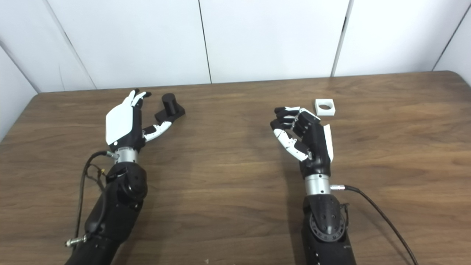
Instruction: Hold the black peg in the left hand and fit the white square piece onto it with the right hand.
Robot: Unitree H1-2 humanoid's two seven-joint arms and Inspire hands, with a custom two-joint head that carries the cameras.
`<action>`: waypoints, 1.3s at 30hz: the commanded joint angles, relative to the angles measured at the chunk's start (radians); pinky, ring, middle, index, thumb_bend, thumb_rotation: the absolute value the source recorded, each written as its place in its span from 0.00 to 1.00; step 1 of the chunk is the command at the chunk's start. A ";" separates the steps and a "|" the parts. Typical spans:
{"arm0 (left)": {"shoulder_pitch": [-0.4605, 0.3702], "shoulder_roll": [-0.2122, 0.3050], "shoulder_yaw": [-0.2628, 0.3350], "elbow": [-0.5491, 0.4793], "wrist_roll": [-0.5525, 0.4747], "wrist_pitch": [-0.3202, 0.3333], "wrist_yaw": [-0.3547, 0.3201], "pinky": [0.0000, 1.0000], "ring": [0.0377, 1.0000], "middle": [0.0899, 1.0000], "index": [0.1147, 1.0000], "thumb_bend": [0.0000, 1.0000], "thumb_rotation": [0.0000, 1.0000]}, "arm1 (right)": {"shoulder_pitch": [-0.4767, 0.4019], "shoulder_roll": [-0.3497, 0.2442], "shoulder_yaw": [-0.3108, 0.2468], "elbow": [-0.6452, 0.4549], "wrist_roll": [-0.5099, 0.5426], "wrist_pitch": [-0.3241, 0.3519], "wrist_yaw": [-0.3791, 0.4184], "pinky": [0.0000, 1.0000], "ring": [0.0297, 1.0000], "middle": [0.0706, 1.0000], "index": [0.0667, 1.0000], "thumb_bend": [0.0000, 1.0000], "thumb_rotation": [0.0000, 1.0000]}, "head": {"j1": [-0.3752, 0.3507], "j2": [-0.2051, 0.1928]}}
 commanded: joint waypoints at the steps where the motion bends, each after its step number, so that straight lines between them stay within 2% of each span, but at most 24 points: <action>1: -0.069 0.025 -0.011 0.017 0.018 0.008 0.015 0.80 0.97 0.98 0.78 0.75 0.53 | 0.073 -0.022 -0.014 0.096 0.003 -0.009 0.006 0.47 0.53 0.60 0.46 0.49 0.17 | 0.000 0.001; 9: -0.118 0.046 -0.046 0.118 0.019 0.028 0.013 0.84 1.00 1.00 0.79 0.81 0.59 | 0.078 -0.021 -0.015 0.089 0.003 -0.013 0.003 0.47 0.53 0.60 0.46 0.49 0.17 | -0.004 0.002; 16: -0.138 0.061 -0.077 0.154 0.013 0.059 -0.009 0.91 1.00 1.00 0.81 0.84 0.62 | 0.083 -0.019 -0.018 0.085 0.007 -0.012 0.004 0.47 0.53 0.60 0.46 0.49 0.17 | -0.007 0.004; 30: -0.165 0.059 -0.097 0.240 -0.010 0.053 0.003 0.94 1.00 1.00 0.71 0.81 0.61 | 0.098 -0.018 -0.022 0.066 0.004 -0.005 -0.001 0.46 0.52 0.59 0.46 0.49 0.17 | -0.017 0.011; 39: -0.178 0.064 -0.116 0.269 -0.033 0.037 -0.014 0.95 1.00 1.00 0.64 0.79 0.61 | 0.108 -0.015 -0.023 0.044 0.000 0.009 -0.002 0.47 0.53 0.60 0.46 0.49 0.17 | -0.020 0.016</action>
